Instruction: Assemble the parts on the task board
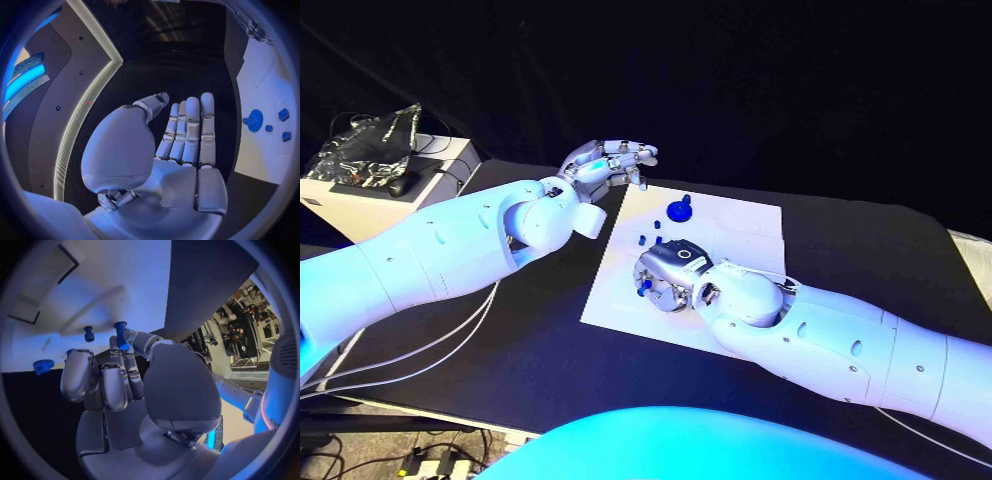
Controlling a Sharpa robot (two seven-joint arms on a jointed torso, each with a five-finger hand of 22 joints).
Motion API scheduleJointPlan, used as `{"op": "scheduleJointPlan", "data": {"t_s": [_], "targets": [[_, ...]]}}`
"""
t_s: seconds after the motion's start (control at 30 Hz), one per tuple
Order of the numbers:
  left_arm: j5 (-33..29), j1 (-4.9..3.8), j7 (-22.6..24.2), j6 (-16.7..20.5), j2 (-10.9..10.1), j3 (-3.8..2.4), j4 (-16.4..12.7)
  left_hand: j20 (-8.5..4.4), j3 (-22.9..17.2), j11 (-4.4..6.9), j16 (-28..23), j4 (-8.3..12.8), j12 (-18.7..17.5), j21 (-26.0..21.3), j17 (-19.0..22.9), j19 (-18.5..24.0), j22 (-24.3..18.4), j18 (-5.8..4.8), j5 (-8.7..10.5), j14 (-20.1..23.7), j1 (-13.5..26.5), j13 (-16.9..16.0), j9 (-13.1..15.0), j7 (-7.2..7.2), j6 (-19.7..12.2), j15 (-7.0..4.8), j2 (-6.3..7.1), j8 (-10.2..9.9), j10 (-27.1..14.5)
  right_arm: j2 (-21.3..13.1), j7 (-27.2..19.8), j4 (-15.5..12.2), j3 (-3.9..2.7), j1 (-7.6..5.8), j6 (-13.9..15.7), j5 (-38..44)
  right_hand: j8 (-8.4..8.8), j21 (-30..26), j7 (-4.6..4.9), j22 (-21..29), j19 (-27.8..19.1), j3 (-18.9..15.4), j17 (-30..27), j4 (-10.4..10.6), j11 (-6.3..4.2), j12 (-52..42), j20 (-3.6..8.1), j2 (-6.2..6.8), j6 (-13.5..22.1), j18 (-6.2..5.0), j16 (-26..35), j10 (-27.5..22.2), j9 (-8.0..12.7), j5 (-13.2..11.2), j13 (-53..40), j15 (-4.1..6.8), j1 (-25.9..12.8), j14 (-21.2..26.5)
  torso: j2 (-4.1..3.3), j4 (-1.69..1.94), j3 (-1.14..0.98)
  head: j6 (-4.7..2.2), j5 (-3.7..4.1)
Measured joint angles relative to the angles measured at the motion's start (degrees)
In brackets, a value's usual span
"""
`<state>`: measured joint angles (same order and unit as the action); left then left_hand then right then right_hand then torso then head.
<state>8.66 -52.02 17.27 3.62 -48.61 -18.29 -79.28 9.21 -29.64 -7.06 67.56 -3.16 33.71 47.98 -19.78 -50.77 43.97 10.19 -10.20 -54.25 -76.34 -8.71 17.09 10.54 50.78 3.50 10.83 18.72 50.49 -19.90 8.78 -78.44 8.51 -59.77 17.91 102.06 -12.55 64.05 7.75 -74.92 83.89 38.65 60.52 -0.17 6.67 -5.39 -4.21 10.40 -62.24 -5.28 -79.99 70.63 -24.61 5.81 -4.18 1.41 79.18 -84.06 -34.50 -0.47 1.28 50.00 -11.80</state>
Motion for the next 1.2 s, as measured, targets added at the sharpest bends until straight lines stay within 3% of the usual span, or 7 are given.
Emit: {"op": "scheduleJointPlan", "data": {"t_s": [0.13,0.23,0.4,0.6,0.87,1.03,1.2], "targets": [[0.0,0.0,-0.04,-0.01,0.0,0.02,0.0,0.0,0.0,0.0,0.0,0.0,0.0,0.0,0.0,0.0,0.0,0.0,0.0,0.0,0.0,0.03,0.0,0.0,0.0,0.0,0.0,0.0,0.0,-0.02,-0.56,0.23,0.04,0.0,0.04,-0.14,1.56,-2.11,1.04,0.0,0.17,-1.26,-0.31,-0.08,-1.26,1.55,-0.27,0.97,3.22,0.0,0.0,-1.28,0.31,3.05,-0.88,-1.1,-3.21,0.02,0.03,-0.03,-0.03,0.0,-0.07],[0.0,0.0,-0.08,-0.01,-0.02,0.02,0.01,0.0,0.16,0.0,0.0,-0.16,0.0,-0.37,-0.03,0.0,-0.16,0.0,0.0,0.0,0.0,0.11,0.0,0.0,0.0,0.0,0.0,0.0,0.0,-0.12,-1.19,0.33,0.13,0.0,0.16,-0.5,3.52,-6.36,1.32,0.01,-0.31,-5.34,-1.79,1.48,-1.23,1.55,-1.15,2.87,6.33,0.0,0.66,-5.82,1.12,-0.84,0.02,-1.63,-6.17,0.02,0.06,-0.07,-0.06,0.0,-0.1],[0.0,0.0,-0.13,-0.01,-0.04,0.01,0.01,0.0,0.17,0.0,0.0,-0.16,0.0,-0.44,-0.05,0.0,-0.28,0.0,0.0,0.0,0.0,0.11,0.0,0.0,0.0,0.0,0.0,0.22,0.0,-0.31,-2.14,0.24,0.14,0.06,0.87,-1.14,4.85,-10.23,1.37,0.01,-0.51,-10.48,-3.31,2.26,-0.9,1.55,-1.35,3.75,7.77,0.0,1.14,-9.77,1.72,-1.17,0.37,-1.85,-5.2,0.24,0.09,-0.08,-0.07,0.0,0.0],[0.0,0.0,-0.22,-0.05,-0.06,0.01,0.05,0.0,0.17,0.0,0.0,-0.16,0.0,-0.44,-0.05,0.0,-0.28,0.0,0.0,0.0,0.0,0.11,0.0,0.0,0.0,0.0,0.0,0.22,0.0,-1.2,-2.32,-0.68,0.15,0.17,3.13,-1.85,5.97,-13.09,1.47,0.68,-0.82,-18.04,-4.43,3.78,-0.45,0.7,-1.66,1.55,8.44,0.0,1.55,-12.13,2.44,-0.7,0.37,-1.94,-2.44,0.33,0.09,-0.03,-0.07,0.0,0.05],[0.0,0.0,-0.38,-0.12,-0.06,0.01,0.29,0.0,0.17,0.0,0.0,-0.16,0.0,-0.44,-0.05,0.0,-0.28,0.0,0.0,0.0,0.0,0.11,0.0,0.0,0.0,0.0,0.0,0.22,0.0,-4.44,-1.84,-3.8,-0.2,0.35,7.83,-3.0,6.87,-14.07,1.52,1.32,-0.61,-24.05,-4.81,6.06,-0.54,-0.01,-1.87,0.34,8.68,0.0,1.55,-13.25,3.17,0.29,0.37,-1.94,0.95,0.33,0.08,-0.15,-0.21,0.0,0.18],[-0.01,0.01,-0.5,-0.25,-0.08,0.02,0.4,0.0,0.16,0.0,0.0,-0.16,0.0,-0.44,-0.05,0.0,-0.28,0.0,0.0,0.0,0.0,0.11,0.0,0.0,0.0,0.0,0.0,0.22,0.0,-9.07,-1.85,-7.17,-1.04,-0.56,10.55,-5.53,6.87,-13.37,1.52,1.1,-0.32,-24.45,-4.39,6.87,-0.84,-1.69,-1.89,-0.6,8.68,0.0,1.55,-12.1,3.4,1.39,0.25,-1.94,1.9,0.33,0.15,-0.3,-0.24,0.0,0.91],[-0.02,0.04,-0.59,-0.42,-0.44,0.06,0.4,0.0,0.33,0.0,0.0,-0.33,0.0,-0.44,-0.04,0.0,-0.38,0.0,0.0,0.0,0.0,0.15,0.0,0.0,0.0,0.0,0.0,0.22,0.0,-17.26,-2.54,-11.3,-1.67,-3.93,11.68,-14.66,6.87,-9.46,1.63,0.0,0.22,-20.61,-0.74,9.19,-1.66,-6.98,-1.4,-1.08,7.5,0.0,-0.14,-0.69,3.65,5.53,-2.08,-1.31,2.37,-0.04,0.3,-0.68,-0.31,0.0,2.13]]}}
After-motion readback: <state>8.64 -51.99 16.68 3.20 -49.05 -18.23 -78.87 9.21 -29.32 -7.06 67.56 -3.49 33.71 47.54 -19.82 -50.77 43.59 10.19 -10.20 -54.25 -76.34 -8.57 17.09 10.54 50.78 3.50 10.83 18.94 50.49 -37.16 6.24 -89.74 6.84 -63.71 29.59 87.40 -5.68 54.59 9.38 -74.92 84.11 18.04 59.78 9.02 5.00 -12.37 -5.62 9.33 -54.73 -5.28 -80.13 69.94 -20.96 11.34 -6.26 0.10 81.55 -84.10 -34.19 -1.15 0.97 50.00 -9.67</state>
